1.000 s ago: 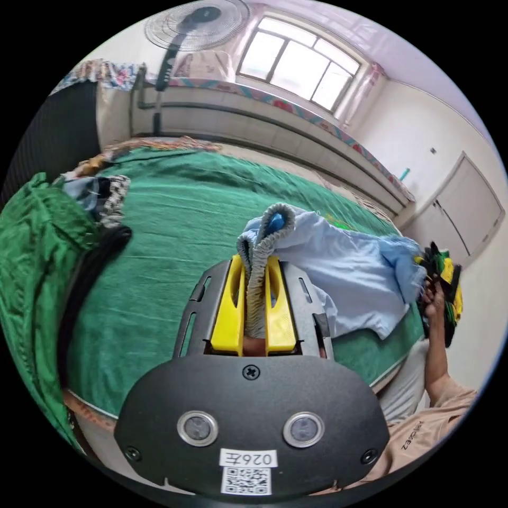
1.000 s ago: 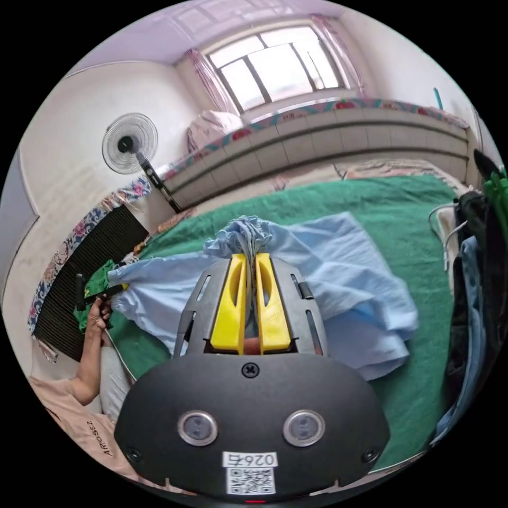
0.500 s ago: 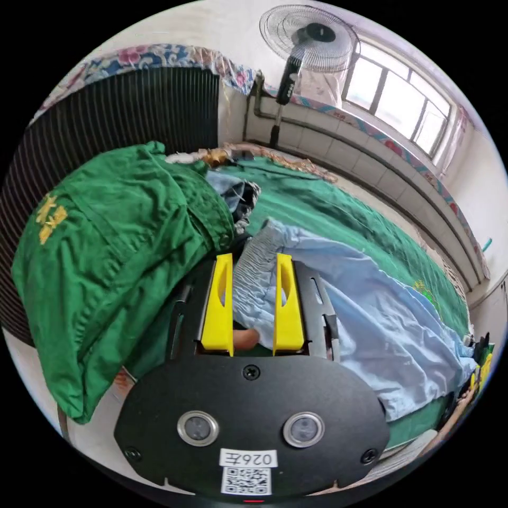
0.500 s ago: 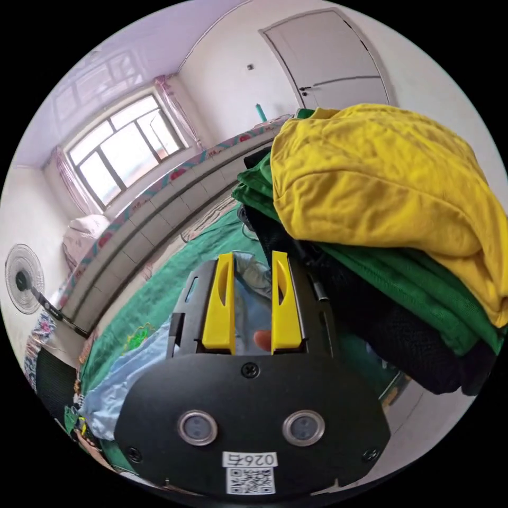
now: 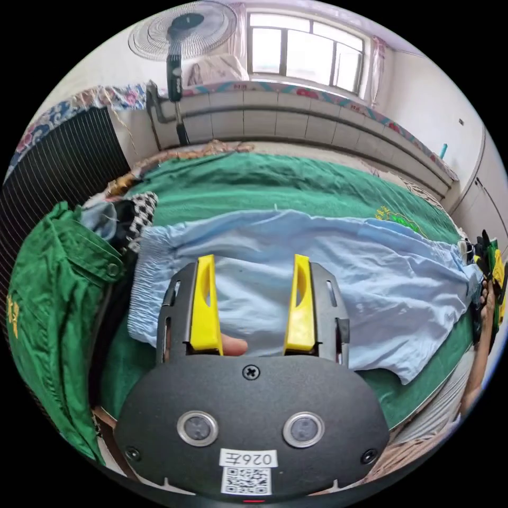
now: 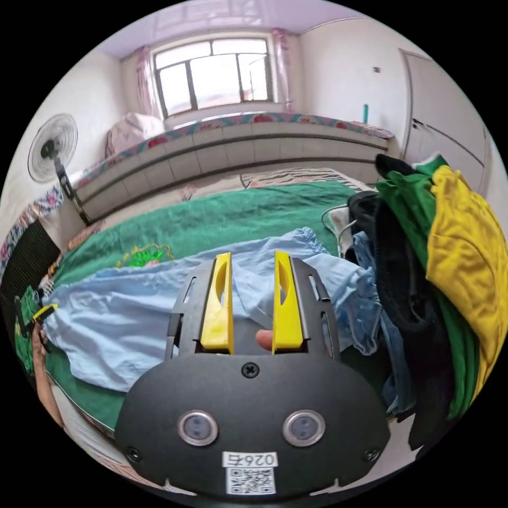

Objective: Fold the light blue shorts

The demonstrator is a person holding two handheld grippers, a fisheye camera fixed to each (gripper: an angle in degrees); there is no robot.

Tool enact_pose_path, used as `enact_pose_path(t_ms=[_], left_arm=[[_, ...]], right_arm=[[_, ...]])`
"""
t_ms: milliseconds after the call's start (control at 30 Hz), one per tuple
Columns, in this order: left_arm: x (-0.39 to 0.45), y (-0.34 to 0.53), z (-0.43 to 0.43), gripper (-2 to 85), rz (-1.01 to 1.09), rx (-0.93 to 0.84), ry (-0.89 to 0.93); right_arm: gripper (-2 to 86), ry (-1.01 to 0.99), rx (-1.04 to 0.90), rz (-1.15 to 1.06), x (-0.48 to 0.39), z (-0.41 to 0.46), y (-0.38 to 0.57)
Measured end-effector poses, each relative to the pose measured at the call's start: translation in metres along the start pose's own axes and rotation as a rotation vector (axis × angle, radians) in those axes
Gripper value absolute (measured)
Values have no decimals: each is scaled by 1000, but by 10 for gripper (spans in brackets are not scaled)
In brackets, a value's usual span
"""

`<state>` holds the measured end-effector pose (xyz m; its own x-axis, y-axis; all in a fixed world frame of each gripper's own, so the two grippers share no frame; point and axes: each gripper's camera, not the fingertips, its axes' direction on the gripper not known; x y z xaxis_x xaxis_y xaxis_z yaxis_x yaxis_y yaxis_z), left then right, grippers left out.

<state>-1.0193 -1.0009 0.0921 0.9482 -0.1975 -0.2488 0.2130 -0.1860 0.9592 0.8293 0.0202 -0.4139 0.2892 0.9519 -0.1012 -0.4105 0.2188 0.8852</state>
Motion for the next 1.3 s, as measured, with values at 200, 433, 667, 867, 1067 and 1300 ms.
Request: enact_pose_path(t_ms=[200, 433, 667, 867, 1067, 1300], left_arm=[[3, -15, 28, 103, -32, -144, -22], [-3, -23, -5, -2, -10, -101, -20], [-28, -13, -84, -7, -54, 143, 132], [-71, 10, -122, -7, -123, 280, 455], [-97, 55, -169, -8, -77, 353, 722], [-97, 146, -249, -8, 219, 252, 645]], right_arm=[[102, 122, -285, -132, -50, 96, -19], [21, 14, -385, -4, -30, 129, -26], [-15, -254, -238, 263, 27, 89, -21], [-16, -292, -40, 251, 17, 27, -20], [-16, -344, 135, 178, 1, -56, -10], [-15, -480, 217, 26, 30, -191, 28]])
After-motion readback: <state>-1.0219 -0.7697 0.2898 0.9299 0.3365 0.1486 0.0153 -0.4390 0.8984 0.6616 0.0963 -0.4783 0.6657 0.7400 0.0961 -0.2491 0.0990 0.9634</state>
